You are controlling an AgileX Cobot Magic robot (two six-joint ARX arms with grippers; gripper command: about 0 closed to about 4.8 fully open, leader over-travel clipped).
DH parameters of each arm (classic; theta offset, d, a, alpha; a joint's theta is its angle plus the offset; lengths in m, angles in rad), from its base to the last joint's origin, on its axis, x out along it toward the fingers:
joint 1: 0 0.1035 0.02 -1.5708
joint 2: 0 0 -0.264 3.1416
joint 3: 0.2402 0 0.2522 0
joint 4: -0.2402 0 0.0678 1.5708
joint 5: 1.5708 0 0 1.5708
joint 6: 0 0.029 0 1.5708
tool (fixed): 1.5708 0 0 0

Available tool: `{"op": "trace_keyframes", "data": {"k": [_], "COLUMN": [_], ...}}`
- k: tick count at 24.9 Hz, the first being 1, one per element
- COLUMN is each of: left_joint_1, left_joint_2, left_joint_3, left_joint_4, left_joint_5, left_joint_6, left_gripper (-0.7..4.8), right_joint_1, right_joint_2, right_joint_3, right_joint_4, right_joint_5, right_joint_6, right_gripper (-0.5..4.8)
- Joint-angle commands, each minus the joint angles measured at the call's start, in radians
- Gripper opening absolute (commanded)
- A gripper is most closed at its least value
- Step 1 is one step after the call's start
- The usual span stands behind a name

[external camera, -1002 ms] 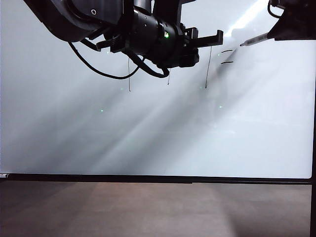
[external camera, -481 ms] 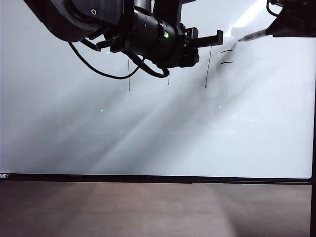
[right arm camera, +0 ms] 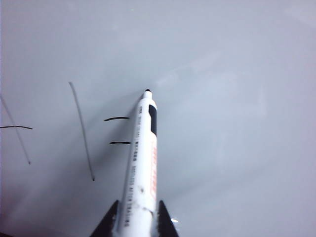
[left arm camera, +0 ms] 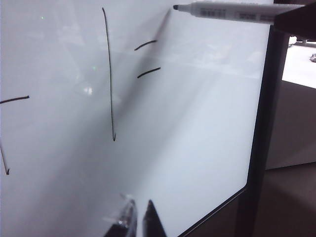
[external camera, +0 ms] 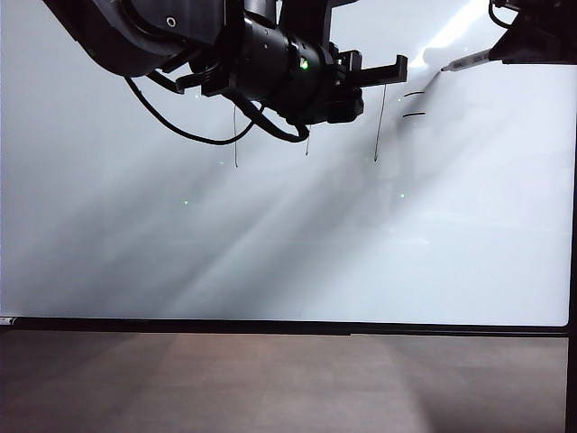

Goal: Reach to the right to find the marker pen, pick it up, and write the answer to the math problem on the whiteboard.

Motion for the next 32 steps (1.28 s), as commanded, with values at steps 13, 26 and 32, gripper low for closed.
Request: {"op": "trace_keyframes", "data": {"k": [13,26,32], "left_joint_1": [-0.003,-0.003,-0.003], "left_joint_2": [-0.003,-0.003,-0.003], "left_joint_3": [0.004,0.004,0.004], "left_joint_4": [0.011,0.011,0.011], "left_joint_5": [-0.003,-0.003,-0.003], "left_joint_6": [0.000,0.000,0.000], "left_gripper": [0.27,0.27,0.27], "right_joint_1": [-0.109,-0.144,-0.145], "right_joint_2": [-0.010,-0.011,-0.011], "right_joint_3": [0.008,0.008,0.008], "right_joint_4": [-0.011,-0.012,-0.029], "right_joint_5": [0.024,0.021,0.021], "right_joint_6": [0.004,0.005,0.004], "right_gripper": [-0.04,-0.04,-0.04]}}
